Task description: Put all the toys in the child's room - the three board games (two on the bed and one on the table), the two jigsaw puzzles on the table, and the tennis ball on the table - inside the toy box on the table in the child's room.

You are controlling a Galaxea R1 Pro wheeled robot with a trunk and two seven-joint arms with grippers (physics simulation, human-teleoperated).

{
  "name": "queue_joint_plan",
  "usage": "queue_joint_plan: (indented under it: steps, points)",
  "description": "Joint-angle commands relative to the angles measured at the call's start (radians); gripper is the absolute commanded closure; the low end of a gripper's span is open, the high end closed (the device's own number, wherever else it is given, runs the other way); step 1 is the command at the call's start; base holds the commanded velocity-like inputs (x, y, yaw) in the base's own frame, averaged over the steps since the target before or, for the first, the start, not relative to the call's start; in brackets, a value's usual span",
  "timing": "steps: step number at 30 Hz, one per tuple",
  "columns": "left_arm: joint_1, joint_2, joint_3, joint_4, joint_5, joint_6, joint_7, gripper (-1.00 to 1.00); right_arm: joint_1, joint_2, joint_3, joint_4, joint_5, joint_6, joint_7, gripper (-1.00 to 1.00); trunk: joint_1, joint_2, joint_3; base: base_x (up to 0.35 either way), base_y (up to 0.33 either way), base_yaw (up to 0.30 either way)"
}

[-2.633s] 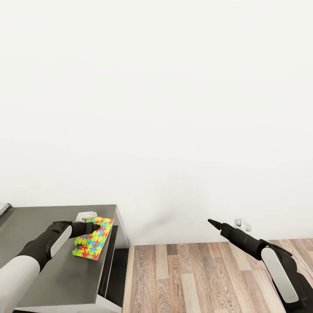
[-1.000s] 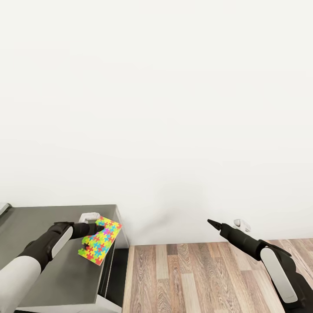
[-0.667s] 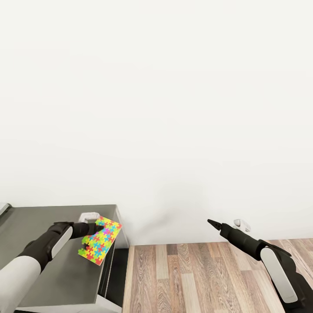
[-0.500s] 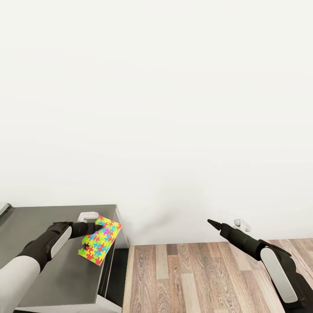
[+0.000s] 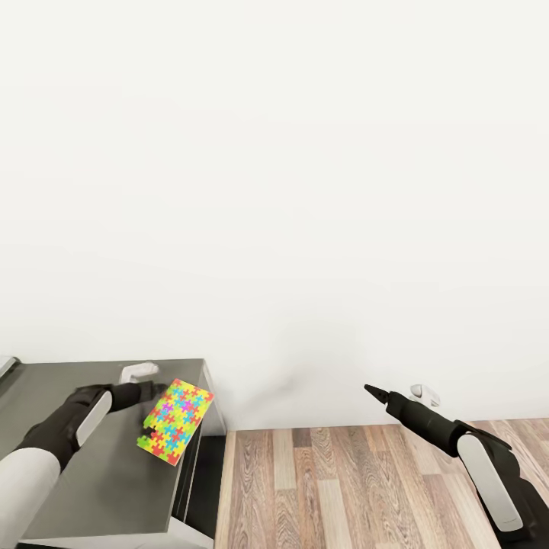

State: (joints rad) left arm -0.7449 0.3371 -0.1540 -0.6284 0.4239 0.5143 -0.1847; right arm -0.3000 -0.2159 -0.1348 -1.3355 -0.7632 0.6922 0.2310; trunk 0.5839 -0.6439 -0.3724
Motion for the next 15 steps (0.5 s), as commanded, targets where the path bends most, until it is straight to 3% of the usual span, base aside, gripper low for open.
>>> queue_joint_plan:
  steps: [1,9,13,15]
  points:
    - [0.0,0.005,0.007,-0.002,0.004,0.004,-0.001,-1.0,-0.001,0.0,-0.002,0.0,0.001,0.006,0.004,-1.0,0.0,-0.001,-0.001,0.0,0.0,0.0]
    - [0.0,0.049,0.049,-0.038,0.013,0.026,-0.023,-1.0,-0.001,0.002,-0.002,-0.001,0.001,0.006,0.004,-1.0,0.0,-0.001,-0.001,0.0,0.0,0.0]
    - [0.002,0.071,0.057,-0.083,0.015,0.089,-0.094,-1.0,-0.001,0.003,-0.002,-0.001,0.001,0.006,0.004,-1.0,0.0,-0.001,-0.001,0.0,0.0,0.0]
    - [0.005,0.086,0.064,-0.115,0.015,0.139,-0.177,-1.0,-0.001,0.002,-0.002,-0.001,0.001,0.007,0.004,-1.0,0.0,-0.001,-0.001,0.0,0.0,0.0]
